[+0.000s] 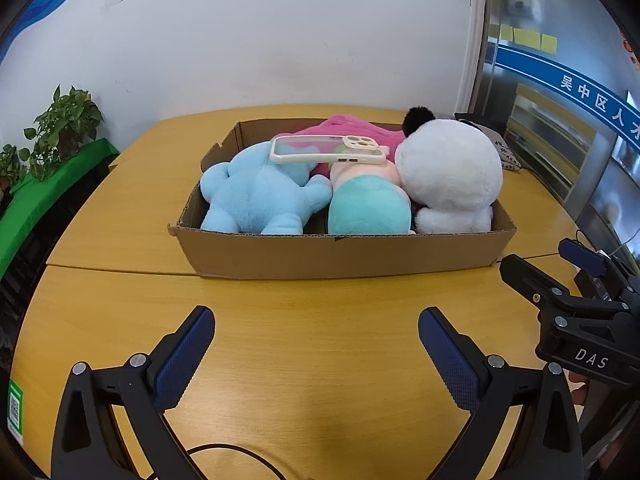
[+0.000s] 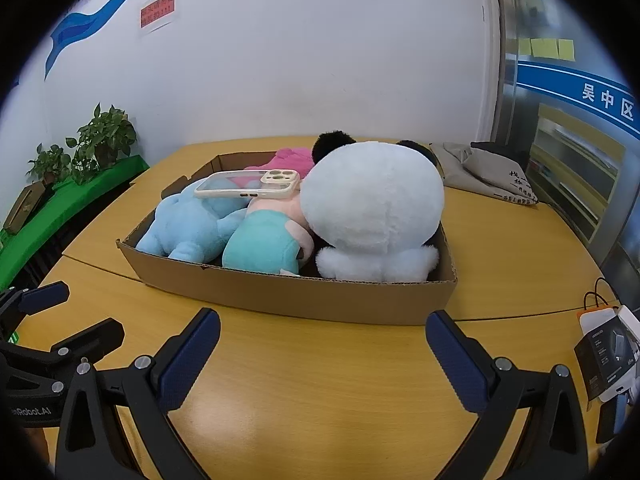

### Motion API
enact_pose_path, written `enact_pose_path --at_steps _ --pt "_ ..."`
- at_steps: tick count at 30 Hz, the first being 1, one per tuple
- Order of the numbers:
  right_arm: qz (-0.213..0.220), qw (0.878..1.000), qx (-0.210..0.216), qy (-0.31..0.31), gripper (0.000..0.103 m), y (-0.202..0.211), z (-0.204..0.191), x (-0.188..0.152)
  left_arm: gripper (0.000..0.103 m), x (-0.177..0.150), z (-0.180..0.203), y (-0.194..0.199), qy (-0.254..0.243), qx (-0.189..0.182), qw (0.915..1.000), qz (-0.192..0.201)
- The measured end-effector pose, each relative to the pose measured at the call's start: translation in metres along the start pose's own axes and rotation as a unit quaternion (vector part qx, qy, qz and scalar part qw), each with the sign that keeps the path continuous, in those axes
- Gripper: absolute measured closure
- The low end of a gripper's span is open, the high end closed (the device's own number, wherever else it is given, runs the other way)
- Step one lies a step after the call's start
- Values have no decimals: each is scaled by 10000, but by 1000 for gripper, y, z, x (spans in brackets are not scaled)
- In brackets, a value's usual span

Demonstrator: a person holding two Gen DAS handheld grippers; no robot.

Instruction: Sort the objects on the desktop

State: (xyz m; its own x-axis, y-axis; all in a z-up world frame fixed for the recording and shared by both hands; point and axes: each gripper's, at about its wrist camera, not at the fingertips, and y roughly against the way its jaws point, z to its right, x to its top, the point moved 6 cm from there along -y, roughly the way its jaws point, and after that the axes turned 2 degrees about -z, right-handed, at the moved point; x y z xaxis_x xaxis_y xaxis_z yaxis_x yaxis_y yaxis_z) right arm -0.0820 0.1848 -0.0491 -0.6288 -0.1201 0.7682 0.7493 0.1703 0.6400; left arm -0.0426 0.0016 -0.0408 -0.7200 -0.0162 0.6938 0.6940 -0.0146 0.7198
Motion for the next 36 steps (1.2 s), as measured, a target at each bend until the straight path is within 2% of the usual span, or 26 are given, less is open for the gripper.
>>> enact_pose_path --at_steps 5,8,9,12,13,17,21,22,24,30,36 --pt "-86 9999 132 -44 0 1 1 -2 0 3 11 3 46 9 9999 -94" --pt "-243 9991 327 -131 0 -14 7 -8 0 -5 1 -5 -102 -283 9995 0" --pt "-187 9989 412 -111 0 -17 13 -11 0 -6 -15 -14 -70 -522 9986 -94" --pt "-78 9978 640 149 0 -21 44 -28 0 -26 -58 -35 -443 -736 9962 -171" --pt "-112 9973 667 287 0 -22 56 -36 0 -33 -73 -41 -580 -696 9957 -191" --pt "-760 9910 787 777 0 -43 108 -87 0 -61 -135 -62 -822 -802 9921 -511" --pt "-1285 9837 681 1061 0 -56 155 -135 0 -86 -178 -82 -1245 -638 9864 -861" --pt "-1283 9834 868 948 1 -54 164 -138 0 -92 -186 -86 -1355 -671 9840 -943" --pt "-1196 9848 750 1014 0 -52 178 -137 0 -94 -198 -89 -1320 -1007 9817 -937" --pt "-1367 9771 993 1291 0 -56 193 -133 0 -86 -224 -96 -1376 -1099 9810 -819" --pt "-1407 9701 1247 1537 0 -69 199 -117 0 -70 -224 -110 -1569 -1247 9761 -836"
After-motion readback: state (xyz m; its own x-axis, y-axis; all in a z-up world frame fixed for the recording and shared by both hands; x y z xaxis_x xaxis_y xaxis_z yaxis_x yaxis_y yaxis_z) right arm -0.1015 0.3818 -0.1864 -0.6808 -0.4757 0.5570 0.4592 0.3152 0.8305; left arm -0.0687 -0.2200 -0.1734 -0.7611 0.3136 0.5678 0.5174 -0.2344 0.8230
